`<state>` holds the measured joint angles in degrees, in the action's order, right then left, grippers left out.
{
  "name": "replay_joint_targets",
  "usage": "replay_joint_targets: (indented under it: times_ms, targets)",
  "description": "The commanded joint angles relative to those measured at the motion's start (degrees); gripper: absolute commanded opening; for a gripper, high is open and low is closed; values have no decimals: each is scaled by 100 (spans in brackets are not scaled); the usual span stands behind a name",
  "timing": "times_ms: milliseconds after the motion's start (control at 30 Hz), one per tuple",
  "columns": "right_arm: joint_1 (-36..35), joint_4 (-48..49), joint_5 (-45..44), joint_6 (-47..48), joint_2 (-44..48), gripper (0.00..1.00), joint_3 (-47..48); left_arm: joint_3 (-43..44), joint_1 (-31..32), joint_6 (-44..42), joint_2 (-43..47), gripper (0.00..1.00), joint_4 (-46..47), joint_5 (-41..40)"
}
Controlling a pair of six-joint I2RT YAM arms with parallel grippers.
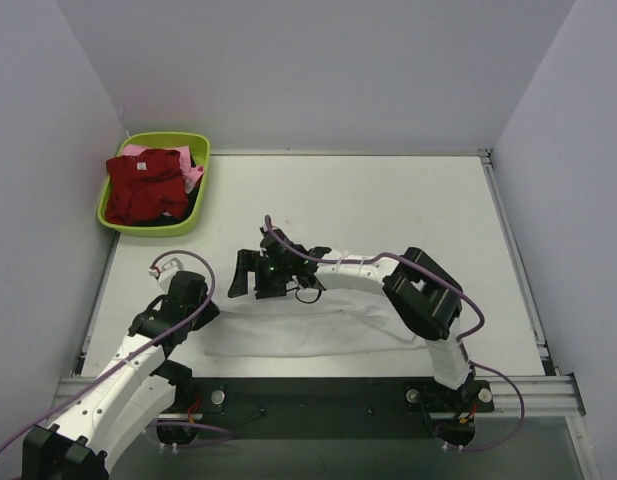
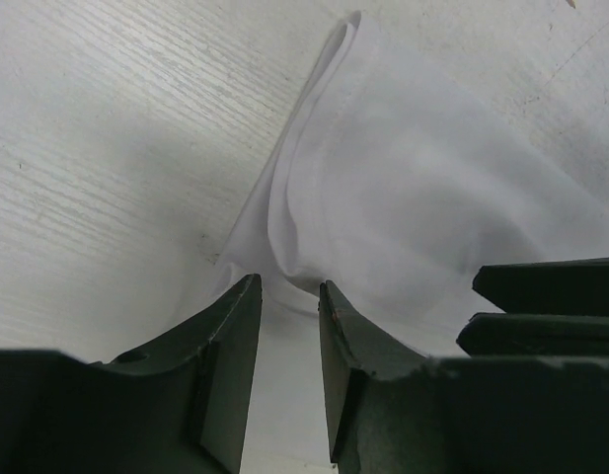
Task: Fold and stack the t-shirts
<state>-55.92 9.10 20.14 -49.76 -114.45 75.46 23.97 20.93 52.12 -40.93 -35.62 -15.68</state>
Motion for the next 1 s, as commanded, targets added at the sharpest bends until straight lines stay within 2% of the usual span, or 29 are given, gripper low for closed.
replay_joint_targets:
  times_ms: [0, 133, 500, 800, 967]
  targets:
    - [-7, 1426, 841, -561, -173, 82, -242, 3, 17, 9, 41, 40, 222, -119]
    - [11, 1726, 939, -702, -419, 82, -348, 3, 17, 9, 67, 38, 196, -128]
    - [29, 1709, 825, -640, -701, 81, -743, 284, 8, -9, 392, 38, -243, -242]
    - [11, 1805, 781, -649, -806, 81, -893, 1144, 8, -149, 454, 38, -595, -462]
    - [20, 1814, 711, -562, -658, 81, -937, 1488, 8, -325, 217, 38, -395, -287]
